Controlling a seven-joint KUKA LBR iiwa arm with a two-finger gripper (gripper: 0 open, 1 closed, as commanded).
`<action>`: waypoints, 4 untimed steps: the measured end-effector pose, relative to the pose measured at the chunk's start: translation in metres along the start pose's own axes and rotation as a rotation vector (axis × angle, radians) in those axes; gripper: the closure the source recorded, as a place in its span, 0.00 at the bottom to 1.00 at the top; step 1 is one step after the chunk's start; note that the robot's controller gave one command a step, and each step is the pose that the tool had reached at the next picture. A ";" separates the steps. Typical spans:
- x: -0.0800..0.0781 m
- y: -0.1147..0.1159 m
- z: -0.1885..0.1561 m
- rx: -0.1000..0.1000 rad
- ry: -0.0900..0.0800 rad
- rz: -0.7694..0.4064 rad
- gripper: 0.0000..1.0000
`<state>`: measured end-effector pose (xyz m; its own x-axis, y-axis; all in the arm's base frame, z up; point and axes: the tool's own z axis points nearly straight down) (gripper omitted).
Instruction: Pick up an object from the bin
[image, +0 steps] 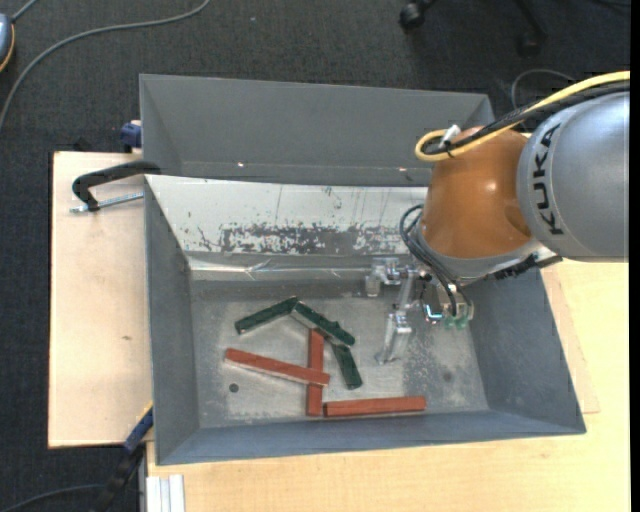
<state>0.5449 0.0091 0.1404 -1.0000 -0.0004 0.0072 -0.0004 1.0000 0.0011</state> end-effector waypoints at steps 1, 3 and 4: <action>-0.042 0.082 0.069 -0.002 -0.010 -0.152 0.00; -0.037 0.143 0.069 -0.001 -0.014 -0.242 1.00; -0.032 0.142 -0.111 -0.001 -0.023 -0.229 1.00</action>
Offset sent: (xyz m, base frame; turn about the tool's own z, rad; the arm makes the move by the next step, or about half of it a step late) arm 0.0409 0.0773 -0.0682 -0.1459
